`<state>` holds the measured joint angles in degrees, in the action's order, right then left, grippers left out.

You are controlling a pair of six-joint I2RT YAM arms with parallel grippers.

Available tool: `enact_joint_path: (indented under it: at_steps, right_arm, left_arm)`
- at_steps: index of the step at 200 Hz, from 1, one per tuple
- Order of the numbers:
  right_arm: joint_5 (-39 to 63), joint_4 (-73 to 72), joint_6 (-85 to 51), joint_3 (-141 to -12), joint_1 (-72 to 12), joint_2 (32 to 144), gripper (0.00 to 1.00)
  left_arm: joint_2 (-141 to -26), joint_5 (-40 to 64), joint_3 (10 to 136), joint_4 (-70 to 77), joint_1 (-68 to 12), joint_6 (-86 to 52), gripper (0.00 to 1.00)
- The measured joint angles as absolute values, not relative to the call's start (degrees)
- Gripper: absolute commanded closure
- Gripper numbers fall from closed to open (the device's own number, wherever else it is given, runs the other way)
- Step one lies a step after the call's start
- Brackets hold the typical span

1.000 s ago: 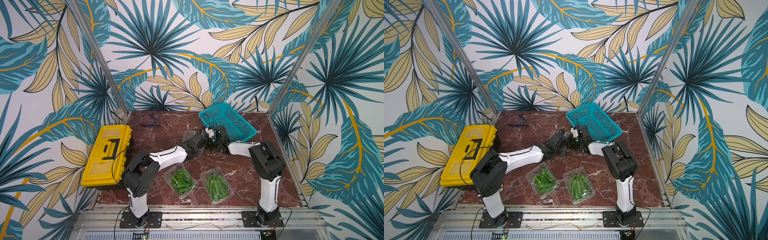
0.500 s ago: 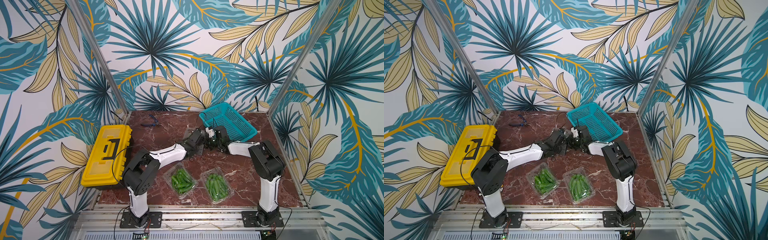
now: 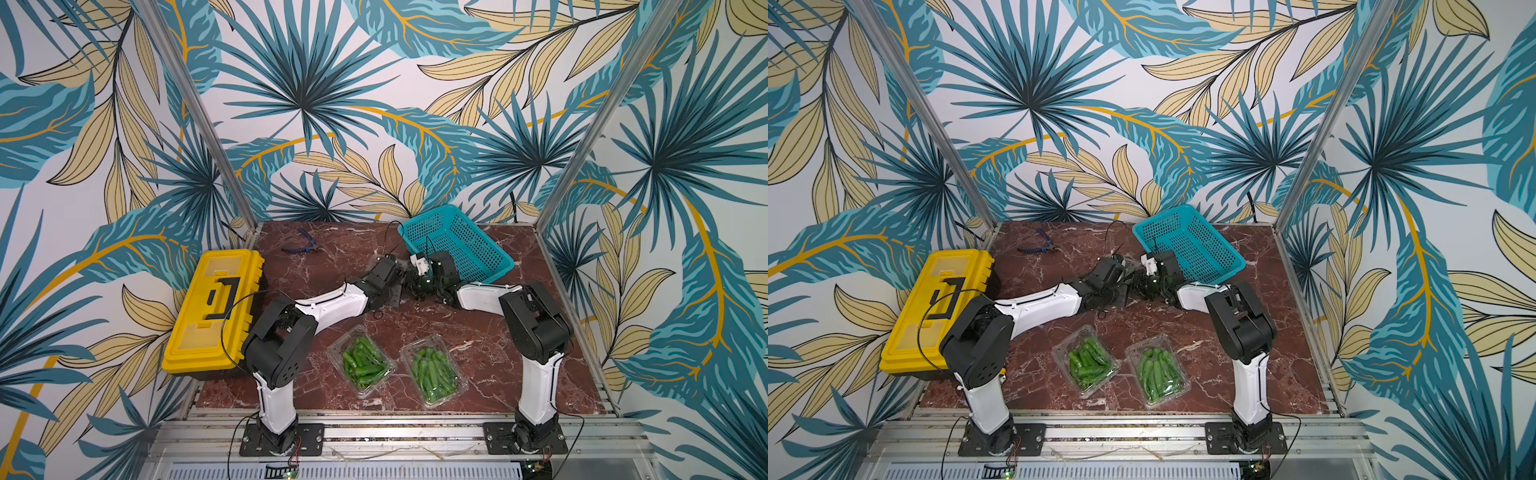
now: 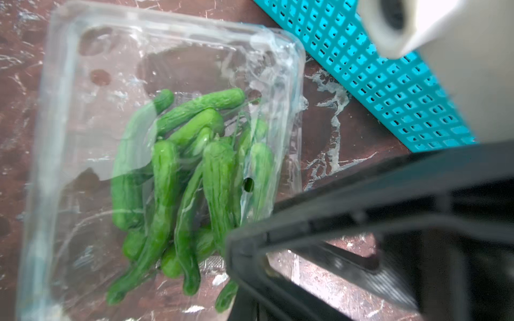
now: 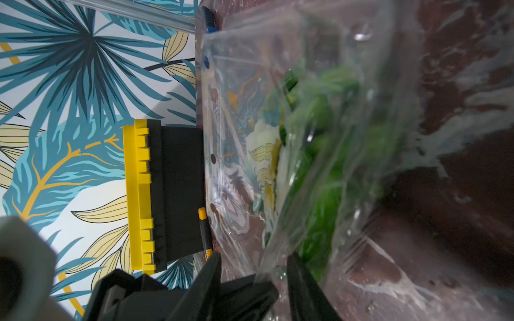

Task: Take small green peppers out of containers
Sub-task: Open the packing box at the center of the board.

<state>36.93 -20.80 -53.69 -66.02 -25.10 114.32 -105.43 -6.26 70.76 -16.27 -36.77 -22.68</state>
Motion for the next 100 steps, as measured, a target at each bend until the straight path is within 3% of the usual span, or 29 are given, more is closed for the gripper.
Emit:
enact_joint_path:
  at_steps: [100]
  right_arm:
    - [33.9, -17.1, -48.3, -63.0, -25.1, 107.1, 0.57]
  left_arm:
    - [-104.5, -4.1, 70.8, -18.3, -36.2, -22.7, 1.0]
